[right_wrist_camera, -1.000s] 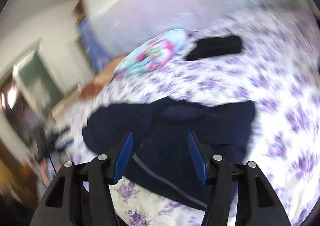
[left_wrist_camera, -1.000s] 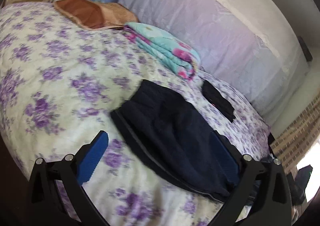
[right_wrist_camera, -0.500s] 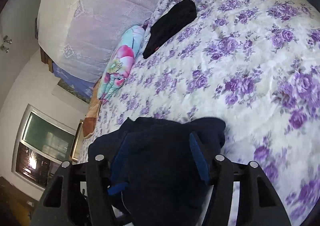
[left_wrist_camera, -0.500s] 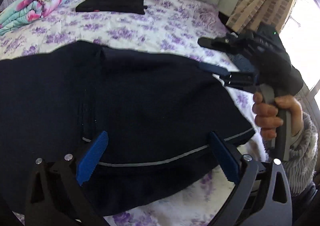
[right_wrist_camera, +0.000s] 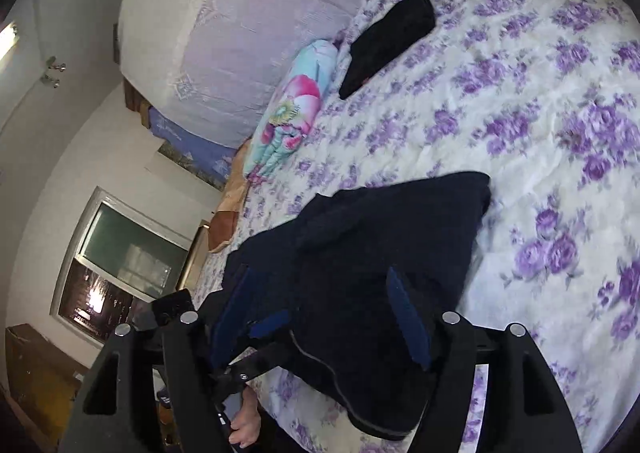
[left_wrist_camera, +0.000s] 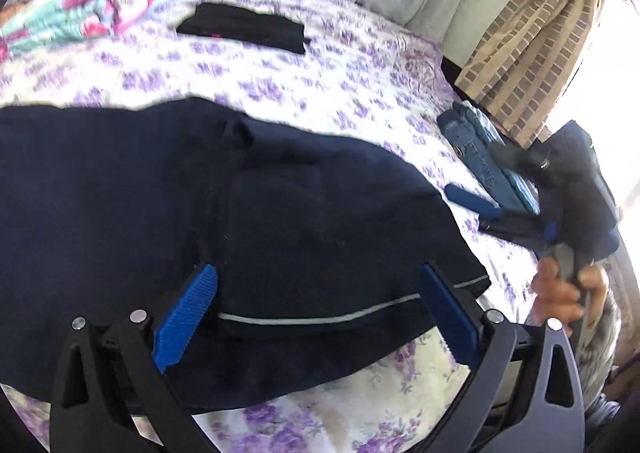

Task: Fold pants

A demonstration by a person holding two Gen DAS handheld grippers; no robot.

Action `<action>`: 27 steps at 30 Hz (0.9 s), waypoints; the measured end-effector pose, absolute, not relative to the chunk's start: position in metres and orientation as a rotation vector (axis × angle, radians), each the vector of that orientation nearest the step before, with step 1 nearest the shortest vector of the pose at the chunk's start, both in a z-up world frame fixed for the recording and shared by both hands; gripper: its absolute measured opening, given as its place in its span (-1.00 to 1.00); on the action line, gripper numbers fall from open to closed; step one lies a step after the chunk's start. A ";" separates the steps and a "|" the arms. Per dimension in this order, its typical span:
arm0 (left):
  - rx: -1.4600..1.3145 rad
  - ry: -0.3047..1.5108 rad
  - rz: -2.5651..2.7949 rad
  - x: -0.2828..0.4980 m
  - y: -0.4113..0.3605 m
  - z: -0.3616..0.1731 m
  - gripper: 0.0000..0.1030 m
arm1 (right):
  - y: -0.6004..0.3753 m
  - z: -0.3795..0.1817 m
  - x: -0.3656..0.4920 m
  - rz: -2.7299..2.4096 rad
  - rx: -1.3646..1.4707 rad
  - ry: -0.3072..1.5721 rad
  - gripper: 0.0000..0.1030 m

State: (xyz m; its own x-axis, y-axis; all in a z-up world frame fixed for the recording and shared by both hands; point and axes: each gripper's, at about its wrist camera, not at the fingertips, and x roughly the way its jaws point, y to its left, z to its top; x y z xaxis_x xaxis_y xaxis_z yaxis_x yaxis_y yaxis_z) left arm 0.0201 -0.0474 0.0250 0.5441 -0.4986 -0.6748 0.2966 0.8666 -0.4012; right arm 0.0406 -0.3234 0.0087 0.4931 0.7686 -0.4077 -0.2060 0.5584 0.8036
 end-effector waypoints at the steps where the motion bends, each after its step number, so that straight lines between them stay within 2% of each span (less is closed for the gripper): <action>1: -0.252 0.879 -0.498 0.019 -0.055 0.028 0.91 | -0.326 0.002 0.045 0.659 0.785 0.861 0.33; 7: 0.007 0.784 -0.651 0.016 -0.146 0.052 0.91 | -0.337 -0.007 0.062 0.696 0.909 0.890 0.33; 9: 0.031 0.808 -0.631 0.025 -0.165 0.042 0.91 | -0.341 -0.011 0.065 0.718 0.956 0.908 0.33; 10: 0.026 0.874 -0.606 0.035 -0.171 0.028 0.90 | -0.343 -0.013 0.068 0.731 0.977 0.920 0.33; 12: -0.008 0.920 -0.598 0.036 -0.171 0.010 0.90 | -0.343 -0.017 0.074 0.737 0.981 0.948 0.34; 14: 0.065 0.875 -0.572 0.022 -0.175 0.006 0.90 | -0.342 -0.022 0.083 0.729 0.972 0.949 0.34; 19: 0.155 0.842 -0.554 0.001 -0.176 0.004 0.90 | -0.355 -0.025 0.106 0.682 1.038 0.858 0.34; 23: 0.046 0.759 -0.613 -0.015 -0.152 0.020 0.90 | -0.367 -0.012 0.087 0.667 0.999 0.828 0.37; 24: 0.016 0.740 -0.622 -0.014 -0.148 0.024 0.90 | -0.367 -0.012 0.082 0.665 0.985 0.837 0.43; 25: -0.001 0.738 -0.637 -0.011 -0.146 0.026 0.90 | -0.366 -0.015 0.079 0.648 0.968 0.851 0.48; 27: 0.032 0.854 -0.651 0.002 -0.159 0.012 0.91 | -0.365 -0.027 0.083 0.570 0.922 0.879 0.48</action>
State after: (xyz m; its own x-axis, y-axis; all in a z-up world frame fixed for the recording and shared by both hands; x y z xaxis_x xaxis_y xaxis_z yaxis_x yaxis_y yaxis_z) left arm 0.0018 -0.1588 0.0117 0.4773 -0.5203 -0.7081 0.5448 0.8075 -0.2261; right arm 0.0826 -0.3648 -0.0269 0.5348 0.7456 -0.3976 -0.0582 0.5020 0.8629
